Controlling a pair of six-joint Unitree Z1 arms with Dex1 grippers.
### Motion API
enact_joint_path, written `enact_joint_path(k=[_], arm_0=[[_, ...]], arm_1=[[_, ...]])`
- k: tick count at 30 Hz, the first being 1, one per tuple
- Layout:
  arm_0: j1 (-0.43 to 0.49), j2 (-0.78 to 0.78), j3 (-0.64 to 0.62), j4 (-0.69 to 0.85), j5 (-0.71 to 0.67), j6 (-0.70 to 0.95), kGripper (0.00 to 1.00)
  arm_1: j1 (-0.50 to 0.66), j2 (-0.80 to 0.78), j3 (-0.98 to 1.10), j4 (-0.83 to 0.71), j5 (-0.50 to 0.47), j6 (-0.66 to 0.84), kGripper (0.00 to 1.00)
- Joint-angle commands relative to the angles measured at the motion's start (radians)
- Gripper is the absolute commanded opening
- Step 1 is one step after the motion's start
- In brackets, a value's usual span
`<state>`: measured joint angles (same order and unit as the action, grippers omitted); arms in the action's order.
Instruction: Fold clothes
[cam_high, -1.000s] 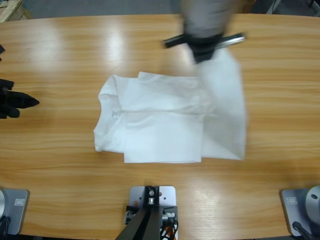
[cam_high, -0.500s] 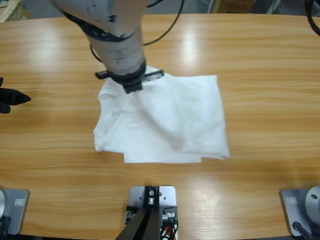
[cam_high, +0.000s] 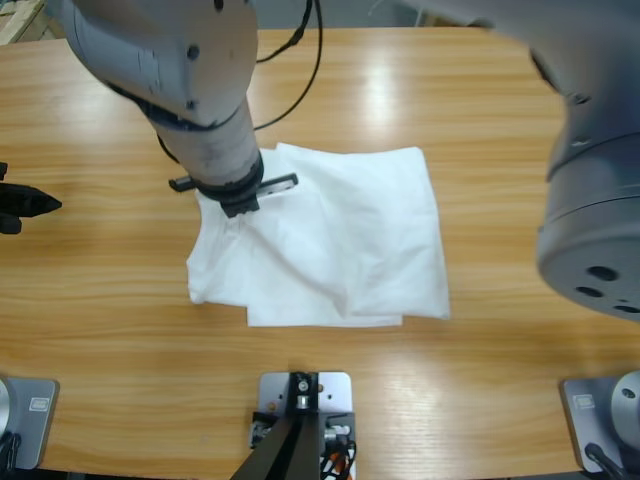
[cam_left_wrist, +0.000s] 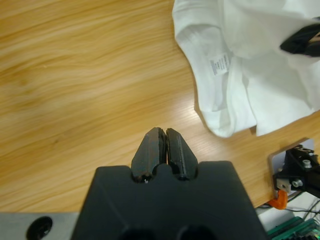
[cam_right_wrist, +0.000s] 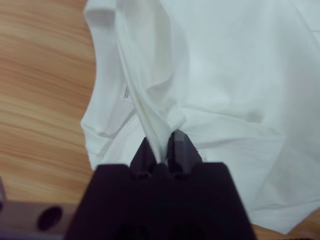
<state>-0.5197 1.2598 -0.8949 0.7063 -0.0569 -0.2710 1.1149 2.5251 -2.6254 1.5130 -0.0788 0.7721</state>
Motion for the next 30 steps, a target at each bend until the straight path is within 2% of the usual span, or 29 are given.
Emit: enact_joint_path(k=[1, 7, 11, 15, 24, 30], arm_0=[[0.007, -0.033, 0.058, 0.012, -0.003, -0.002, 0.0], [0.007, -0.036, 0.067, 0.006, -0.003, -0.002, 0.0], [0.007, -0.036, 0.07, 0.004, -0.003, -0.002, 0.0], [0.007, -0.034, 0.075, -0.002, -0.004, -0.002, 0.0], [0.007, -0.033, 0.08, -0.007, -0.004, -0.002, 0.0], [0.007, -0.032, 0.09, -0.019, -0.004, -0.003, 0.0]], arm_1=[[0.014, 0.101, -0.254, 0.096, 0.028, -0.019, 0.0], [0.014, 0.111, -0.388, 0.095, 0.019, -0.033, 0.0], [-0.003, 0.098, -0.447, 0.093, -0.02, -0.033, 0.0], [-0.025, 0.062, -0.463, 0.092, -0.076, -0.033, 0.0], [-0.036, 0.038, -0.559, 0.055, -0.095, 0.01, 0.0], [-0.043, -0.033, -0.567, 0.007, -0.129, 0.021, 0.0]])
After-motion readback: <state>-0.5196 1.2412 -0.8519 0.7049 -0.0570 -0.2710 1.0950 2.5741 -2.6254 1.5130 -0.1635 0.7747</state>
